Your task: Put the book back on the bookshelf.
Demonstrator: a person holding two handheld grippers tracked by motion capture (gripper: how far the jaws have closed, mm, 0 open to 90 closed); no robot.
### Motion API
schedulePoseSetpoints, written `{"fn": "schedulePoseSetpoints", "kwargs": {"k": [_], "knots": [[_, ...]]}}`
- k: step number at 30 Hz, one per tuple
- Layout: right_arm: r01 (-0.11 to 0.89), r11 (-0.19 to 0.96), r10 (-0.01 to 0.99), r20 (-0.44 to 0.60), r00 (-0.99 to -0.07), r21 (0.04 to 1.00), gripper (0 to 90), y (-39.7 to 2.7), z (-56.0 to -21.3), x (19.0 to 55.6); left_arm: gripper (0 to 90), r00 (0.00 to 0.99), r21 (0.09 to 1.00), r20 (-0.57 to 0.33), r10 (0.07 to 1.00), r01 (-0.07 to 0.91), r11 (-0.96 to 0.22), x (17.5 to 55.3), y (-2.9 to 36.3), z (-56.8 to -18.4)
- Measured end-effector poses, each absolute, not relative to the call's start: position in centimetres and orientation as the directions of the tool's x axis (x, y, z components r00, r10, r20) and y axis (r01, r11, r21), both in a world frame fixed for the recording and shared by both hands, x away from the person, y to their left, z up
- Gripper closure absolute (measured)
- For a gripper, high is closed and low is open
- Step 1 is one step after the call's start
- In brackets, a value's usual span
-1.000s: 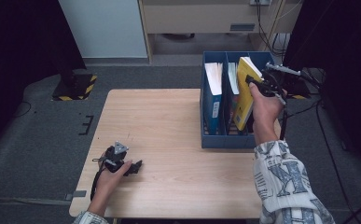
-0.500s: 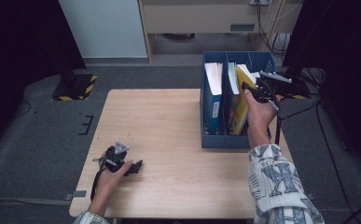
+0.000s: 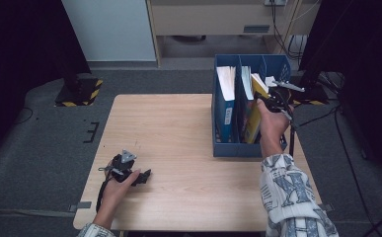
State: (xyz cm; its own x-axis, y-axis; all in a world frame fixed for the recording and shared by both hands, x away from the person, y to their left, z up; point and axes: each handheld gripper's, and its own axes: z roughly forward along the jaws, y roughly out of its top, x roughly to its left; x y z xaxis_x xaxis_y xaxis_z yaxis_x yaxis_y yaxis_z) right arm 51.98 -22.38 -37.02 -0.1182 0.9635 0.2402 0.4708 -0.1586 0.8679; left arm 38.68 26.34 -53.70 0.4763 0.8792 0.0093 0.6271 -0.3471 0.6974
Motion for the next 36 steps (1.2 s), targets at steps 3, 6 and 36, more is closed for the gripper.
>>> {"fn": "schedulePoseSetpoints", "kwargs": {"k": [3,6,36], "knots": [[0.470,-0.158,0.963,0.241,-0.121,0.868,74.6,-22.3,-37.0,52.0,0.1,0.477,0.697,0.009,0.879,0.627,-0.347,38.7,26.3,-53.7],[0.470,-0.153,0.964,0.235,-0.121,0.869,74.6,-22.4,-37.0,52.0,0.1,0.476,0.697,0.009,0.879,0.627,-0.347,38.7,26.3,-53.7],[0.478,-0.142,0.965,0.228,-0.128,0.867,74.3,-21.1,-38.0,51.7,0.1,0.478,0.698,0.008,0.878,0.626,-0.348,38.7,26.3,-53.7]]}}
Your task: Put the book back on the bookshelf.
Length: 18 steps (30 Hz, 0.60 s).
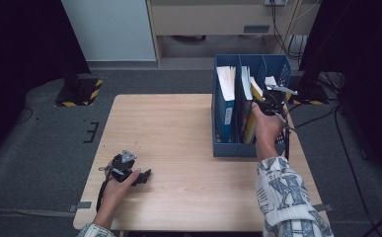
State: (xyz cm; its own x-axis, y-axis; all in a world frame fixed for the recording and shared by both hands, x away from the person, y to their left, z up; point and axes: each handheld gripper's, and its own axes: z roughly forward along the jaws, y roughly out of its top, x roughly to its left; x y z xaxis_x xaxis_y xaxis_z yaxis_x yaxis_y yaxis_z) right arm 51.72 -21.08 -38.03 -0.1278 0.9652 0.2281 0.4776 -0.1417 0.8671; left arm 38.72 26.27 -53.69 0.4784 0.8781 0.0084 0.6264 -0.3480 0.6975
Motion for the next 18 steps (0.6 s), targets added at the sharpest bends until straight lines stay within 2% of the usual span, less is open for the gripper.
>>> {"fn": "schedulePoseSetpoints", "kwargs": {"k": [18], "knots": [[0.513,-0.115,0.962,0.225,-0.157,0.850,73.0,-21.7,-38.2,50.3,0.1,0.478,0.698,0.008,0.878,0.627,-0.348,38.7,26.2,-53.7]]}}
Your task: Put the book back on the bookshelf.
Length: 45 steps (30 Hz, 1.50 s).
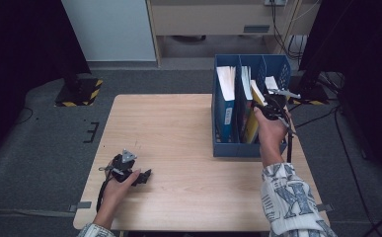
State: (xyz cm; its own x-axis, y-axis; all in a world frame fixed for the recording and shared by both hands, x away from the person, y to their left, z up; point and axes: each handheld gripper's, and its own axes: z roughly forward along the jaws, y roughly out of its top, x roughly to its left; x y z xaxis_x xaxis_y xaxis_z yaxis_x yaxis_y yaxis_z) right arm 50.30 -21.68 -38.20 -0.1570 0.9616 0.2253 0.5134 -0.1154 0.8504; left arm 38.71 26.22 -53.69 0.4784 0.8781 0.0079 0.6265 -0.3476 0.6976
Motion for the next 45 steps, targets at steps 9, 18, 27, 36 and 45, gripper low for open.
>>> {"fn": "schedulePoseSetpoints", "kwargs": {"k": [9,18,27,36,45], "knots": [[0.522,-0.113,0.959,0.230,-0.164,0.845,72.7,-21.87,-38.20,50.05,0.1,0.479,0.698,0.008,0.878,0.626,-0.348,38.72,26.22,-53.70],[0.526,-0.113,0.957,0.234,-0.170,0.843,72.3,-22.12,-38.25,49.82,0.1,0.480,0.697,0.009,0.877,0.626,-0.350,38.72,26.23,-53.69],[0.531,-0.112,0.956,0.236,-0.173,0.840,72.1,-22.16,-38.20,49.63,0.1,0.480,0.697,0.010,0.877,0.626,-0.350,38.71,26.22,-53.69],[0.534,-0.127,0.950,0.256,-0.176,0.836,70.8,-22.23,-38.25,49.42,0.1,0.479,0.697,0.010,0.878,0.626,-0.350,38.71,26.21,-53.69],[0.532,-0.149,0.939,0.288,-0.188,0.834,66.5,-22.48,-37.70,49.35,0.1,0.479,0.697,0.010,0.878,0.626,-0.349,38.71,26.20,-53.69]]}}
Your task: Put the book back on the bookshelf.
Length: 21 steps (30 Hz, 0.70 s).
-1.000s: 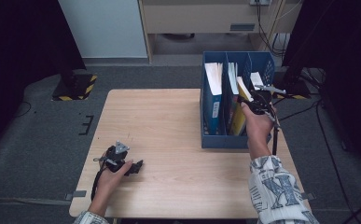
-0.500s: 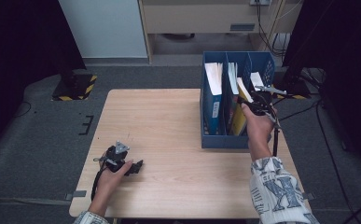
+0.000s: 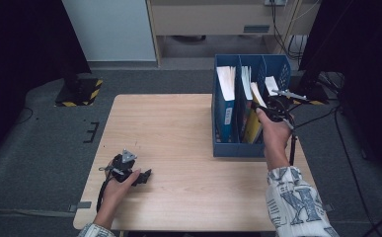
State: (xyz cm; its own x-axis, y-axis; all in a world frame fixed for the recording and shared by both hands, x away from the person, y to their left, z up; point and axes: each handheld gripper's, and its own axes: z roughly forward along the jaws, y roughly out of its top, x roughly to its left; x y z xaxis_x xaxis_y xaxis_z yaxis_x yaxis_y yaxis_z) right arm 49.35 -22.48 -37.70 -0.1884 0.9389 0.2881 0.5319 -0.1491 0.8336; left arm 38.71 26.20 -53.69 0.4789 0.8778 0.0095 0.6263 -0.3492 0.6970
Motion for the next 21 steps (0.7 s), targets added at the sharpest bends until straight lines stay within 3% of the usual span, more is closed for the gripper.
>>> {"fn": "schedulePoseSetpoints", "kwargs": {"k": [21], "knots": [[0.544,-0.092,0.947,0.242,-0.212,0.834,72.6,-22.6,-35.9,49.4,0.1,0.478,0.698,0.009,0.878,0.626,-0.348,38.7,26.1,-53.7]]}}
